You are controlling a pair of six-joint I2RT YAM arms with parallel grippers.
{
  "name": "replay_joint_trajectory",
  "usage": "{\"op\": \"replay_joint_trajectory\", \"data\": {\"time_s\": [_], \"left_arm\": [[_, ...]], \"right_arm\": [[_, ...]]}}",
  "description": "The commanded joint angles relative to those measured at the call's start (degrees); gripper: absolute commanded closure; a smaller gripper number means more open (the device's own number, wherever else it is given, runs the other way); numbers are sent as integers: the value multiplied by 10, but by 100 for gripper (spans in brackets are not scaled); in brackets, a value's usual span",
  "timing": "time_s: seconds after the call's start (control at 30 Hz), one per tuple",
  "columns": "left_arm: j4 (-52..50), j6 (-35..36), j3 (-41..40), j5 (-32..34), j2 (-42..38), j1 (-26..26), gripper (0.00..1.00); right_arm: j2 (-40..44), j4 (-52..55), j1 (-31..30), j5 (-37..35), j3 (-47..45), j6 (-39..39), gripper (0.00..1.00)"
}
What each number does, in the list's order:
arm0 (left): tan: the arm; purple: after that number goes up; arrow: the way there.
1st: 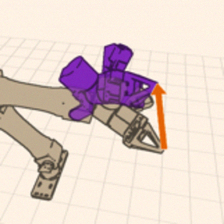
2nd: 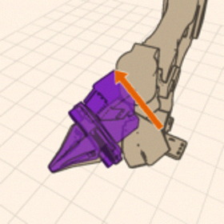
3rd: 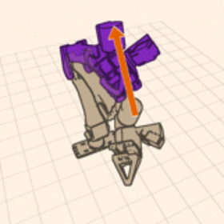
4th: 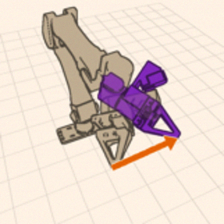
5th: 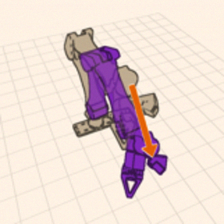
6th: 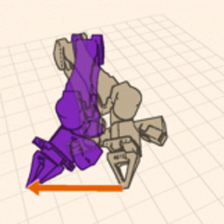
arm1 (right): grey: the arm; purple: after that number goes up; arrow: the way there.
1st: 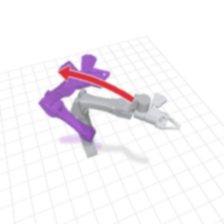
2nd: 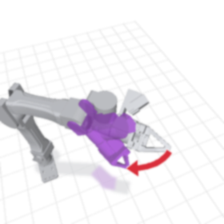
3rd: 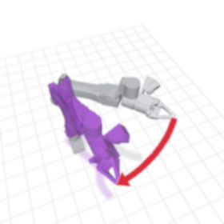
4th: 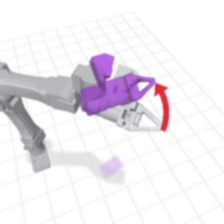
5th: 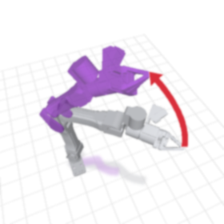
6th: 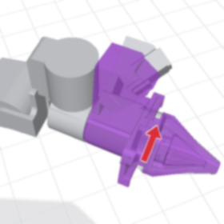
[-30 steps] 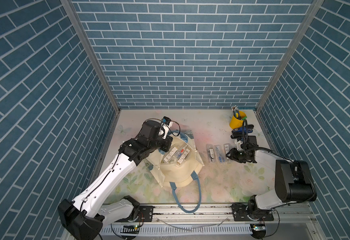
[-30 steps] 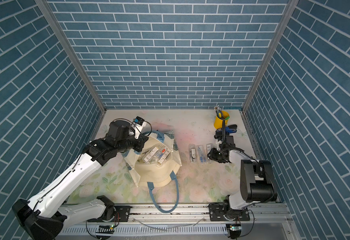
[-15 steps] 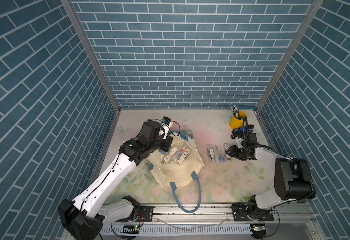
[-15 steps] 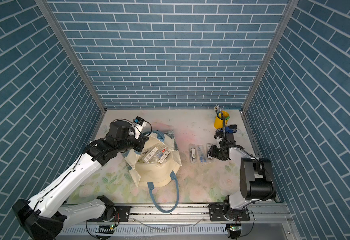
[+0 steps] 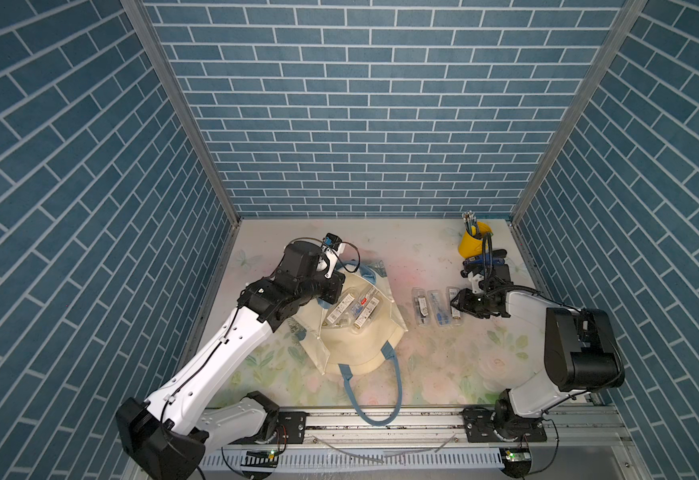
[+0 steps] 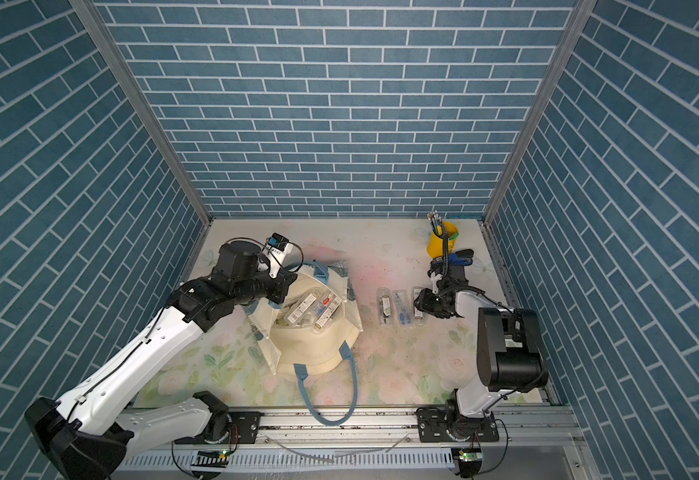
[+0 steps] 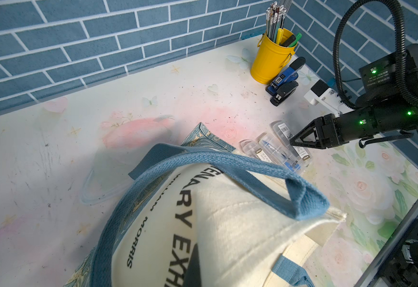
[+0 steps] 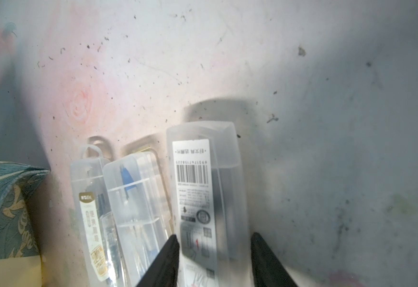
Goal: Take out the compass set from the canvas bag
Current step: Place the compass set at the center of the board, then adjust the canvas bag at the center of the board.
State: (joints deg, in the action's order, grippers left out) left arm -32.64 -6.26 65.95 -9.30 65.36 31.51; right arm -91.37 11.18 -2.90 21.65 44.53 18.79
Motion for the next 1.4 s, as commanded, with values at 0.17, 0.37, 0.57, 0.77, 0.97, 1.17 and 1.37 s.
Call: {"op": "replay_joint_trajectory", "data": {"time_s": [0.17,0.37,0.57,0.77,0.97,1.17,1.37], "left_arm": [[35,-4,0,-11,-13,-2,100],[29,-5,4,-10,-13,-2,100],[7,-2,18,-8,-10,-2,100],[-20,1,32,-8,-7,-2,100],[-42,5,39,-4,-11,-1,100],[-56,6,47,-5,-13,-1,100],[-61,6,42,-6,-18,-1,100]], "right_arm": [[-2,-9,-9,17,13,-4,53],[49,11,-16,6,4,-18,52],[168,71,-77,-31,23,-44,51],[290,14,-241,-61,34,-106,50],[304,-56,-412,-99,74,-204,46],[204,-48,-503,-179,157,-306,40],[120,-31,-513,-213,224,-319,56]]}}
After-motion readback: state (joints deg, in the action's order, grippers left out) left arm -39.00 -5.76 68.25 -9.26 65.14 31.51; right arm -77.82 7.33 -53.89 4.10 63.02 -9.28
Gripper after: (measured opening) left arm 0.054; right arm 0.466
